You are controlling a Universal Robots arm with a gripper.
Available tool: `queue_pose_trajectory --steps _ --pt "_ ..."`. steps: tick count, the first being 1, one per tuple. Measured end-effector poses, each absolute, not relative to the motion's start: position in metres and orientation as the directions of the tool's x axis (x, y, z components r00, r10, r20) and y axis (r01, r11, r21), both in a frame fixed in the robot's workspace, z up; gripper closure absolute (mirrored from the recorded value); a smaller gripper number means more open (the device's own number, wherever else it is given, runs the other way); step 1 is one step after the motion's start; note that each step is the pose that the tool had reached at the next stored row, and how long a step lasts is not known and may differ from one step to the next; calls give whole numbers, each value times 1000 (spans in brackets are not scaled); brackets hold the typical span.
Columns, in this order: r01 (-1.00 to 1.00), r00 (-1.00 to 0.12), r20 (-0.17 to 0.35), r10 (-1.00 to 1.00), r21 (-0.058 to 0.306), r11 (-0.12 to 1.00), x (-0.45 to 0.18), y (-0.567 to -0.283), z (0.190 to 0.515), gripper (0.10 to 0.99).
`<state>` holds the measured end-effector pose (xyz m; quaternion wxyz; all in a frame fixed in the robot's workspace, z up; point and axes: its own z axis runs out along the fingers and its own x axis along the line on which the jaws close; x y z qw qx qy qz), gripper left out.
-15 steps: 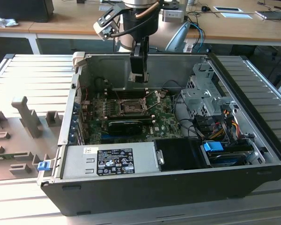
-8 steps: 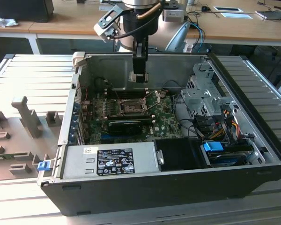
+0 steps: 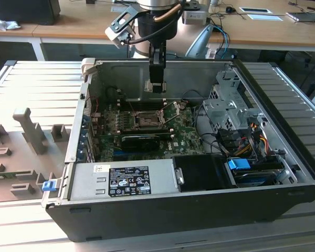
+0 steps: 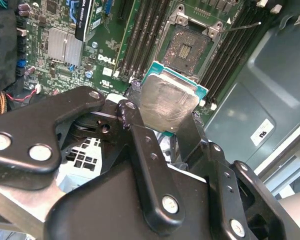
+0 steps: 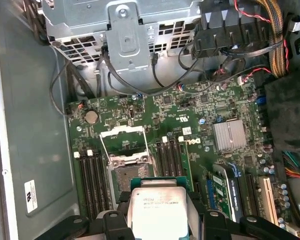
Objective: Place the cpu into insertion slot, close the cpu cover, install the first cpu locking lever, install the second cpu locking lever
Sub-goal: 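Place the cpu into insertion slot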
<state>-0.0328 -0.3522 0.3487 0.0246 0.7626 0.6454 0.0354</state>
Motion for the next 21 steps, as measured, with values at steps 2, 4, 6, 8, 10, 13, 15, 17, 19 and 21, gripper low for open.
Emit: queue_pose_trajectory --steps 2,4,6,8,10,13,15,17,19,21 --pt "983 163 22 986 83 -164 -33 -352 349 557" --pt "983 161 22 987 83 -162 -33 -352 349 557" --pt "984 158 22 987 83 -159 -33 -352 349 557" --pt "984 156 22 987 83 -157 -33 -352 349 557" --pt "984 154 22 988 83 -156 -33 -352 348 557" --pt "985 150 22 988 83 -151 -33 -352 348 557" --pt "985 148 22 989 83 -150 -33 -352 348 557" --pt "986 146 22 989 83 -147 -33 -352 348 557" --pt "986 143 22 989 83 -145 -33 -352 348 557" --pt "986 141 22 990 83 -143 -33 -352 348 557"
